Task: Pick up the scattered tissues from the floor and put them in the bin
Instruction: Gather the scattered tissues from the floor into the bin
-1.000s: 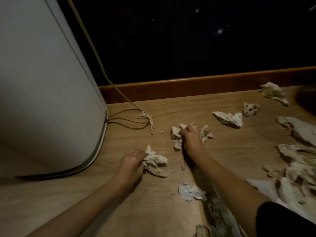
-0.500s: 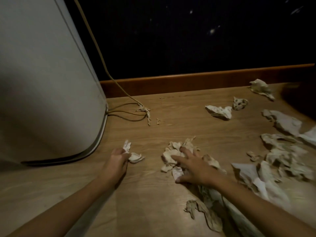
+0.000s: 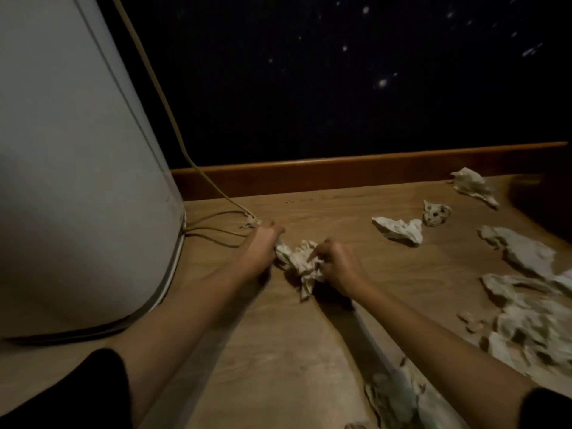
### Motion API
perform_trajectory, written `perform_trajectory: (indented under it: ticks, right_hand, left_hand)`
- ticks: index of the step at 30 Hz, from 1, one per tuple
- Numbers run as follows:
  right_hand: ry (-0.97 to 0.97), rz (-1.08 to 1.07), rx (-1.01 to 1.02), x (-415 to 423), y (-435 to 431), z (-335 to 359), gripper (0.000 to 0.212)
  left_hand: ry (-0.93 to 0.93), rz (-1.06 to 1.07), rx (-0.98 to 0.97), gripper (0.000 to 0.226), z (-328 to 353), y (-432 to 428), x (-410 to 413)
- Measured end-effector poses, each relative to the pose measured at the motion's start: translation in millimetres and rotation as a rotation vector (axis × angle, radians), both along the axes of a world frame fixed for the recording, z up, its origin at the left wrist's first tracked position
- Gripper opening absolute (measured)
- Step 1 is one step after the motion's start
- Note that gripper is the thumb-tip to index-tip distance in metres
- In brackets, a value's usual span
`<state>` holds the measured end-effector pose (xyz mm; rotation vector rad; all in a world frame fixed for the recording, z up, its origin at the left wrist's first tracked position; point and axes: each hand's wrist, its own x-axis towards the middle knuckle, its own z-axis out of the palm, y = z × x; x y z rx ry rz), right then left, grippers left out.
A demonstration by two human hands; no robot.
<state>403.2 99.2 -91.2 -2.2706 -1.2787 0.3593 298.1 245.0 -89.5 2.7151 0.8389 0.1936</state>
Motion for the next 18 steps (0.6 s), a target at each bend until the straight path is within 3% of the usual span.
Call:
perform_trajectory:
  ticks: [2, 5, 8, 12, 15, 18]
  right_hand:
    - [-0.002, -0.038, 0.029, 14, 27, 8, 0.024]
    - [-0.007, -0.078, 0.047, 24, 63, 3, 0.022]
    - [0.026, -0.098, 0.027, 20, 93, -20, 0.020]
    - [0.010, 0.032, 0.048, -3, 93, -57, 0.014]
    - [-0.038, 0.095, 0.087, -9, 75, -62, 0.012]
    - [0.058, 0.072, 0.086, 3, 61, -50, 0.014]
  left_hand:
    - [0.128, 0.011, 0.029, 0.037, -12, 18, 16]
    - [0.133, 0.052, -0.033, 0.019, -34, 34, 24]
    - [0.130, 0.016, 0.068, 0.016, -59, 50, 20]
    - [-0.002, 0.055, 0.070, 0.024, -55, 36, -1]
    - [-0.131, -0.033, 0.093, 0.026, -42, 12, -26]
    - [-0.194, -0.039, 0.098, 0.027, -38, 1, -53]
